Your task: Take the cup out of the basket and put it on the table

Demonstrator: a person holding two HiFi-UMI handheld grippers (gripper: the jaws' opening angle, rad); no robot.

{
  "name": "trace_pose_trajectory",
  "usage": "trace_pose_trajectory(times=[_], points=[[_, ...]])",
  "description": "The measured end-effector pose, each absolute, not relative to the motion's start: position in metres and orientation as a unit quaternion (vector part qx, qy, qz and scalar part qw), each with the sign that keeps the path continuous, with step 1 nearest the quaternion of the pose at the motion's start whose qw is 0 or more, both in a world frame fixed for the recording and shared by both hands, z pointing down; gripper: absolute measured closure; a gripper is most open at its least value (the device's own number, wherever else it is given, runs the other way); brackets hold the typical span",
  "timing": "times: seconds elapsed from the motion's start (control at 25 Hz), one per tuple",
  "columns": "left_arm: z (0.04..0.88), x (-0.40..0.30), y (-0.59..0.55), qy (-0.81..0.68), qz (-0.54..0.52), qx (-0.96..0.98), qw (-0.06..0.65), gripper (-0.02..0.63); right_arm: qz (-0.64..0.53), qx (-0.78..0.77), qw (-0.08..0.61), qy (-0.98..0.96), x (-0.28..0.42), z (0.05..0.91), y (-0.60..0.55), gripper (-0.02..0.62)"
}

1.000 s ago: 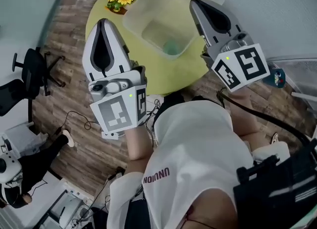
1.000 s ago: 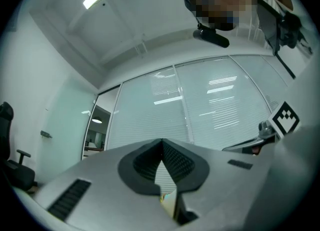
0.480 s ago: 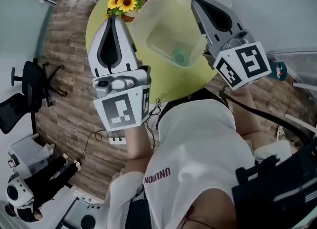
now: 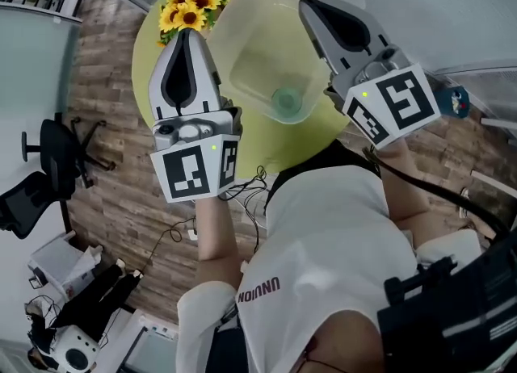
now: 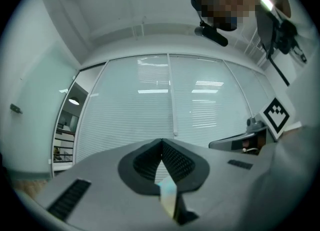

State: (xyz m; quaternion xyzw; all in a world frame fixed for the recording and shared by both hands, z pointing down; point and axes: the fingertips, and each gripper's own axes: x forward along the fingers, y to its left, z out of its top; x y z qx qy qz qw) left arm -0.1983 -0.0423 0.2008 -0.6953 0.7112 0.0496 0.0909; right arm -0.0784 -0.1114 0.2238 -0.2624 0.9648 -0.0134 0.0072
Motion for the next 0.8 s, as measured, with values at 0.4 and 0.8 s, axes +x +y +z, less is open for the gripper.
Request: trace_pose_trajectory(times=[0.4,0.8], points=[[0.241,-0.166,-0.087,0.626,-0.012,-0.778,0.061,0.592,-0.024,-0.261,0.0,0.965,-0.075,0.234,-0.13,0.577],[0.273,-0.147,-0.115,0.56,-0.064,-0.825,0.046,0.582,-0.029,-0.268,-0.003,0.963,-0.07,0.237,-0.145,0.575]])
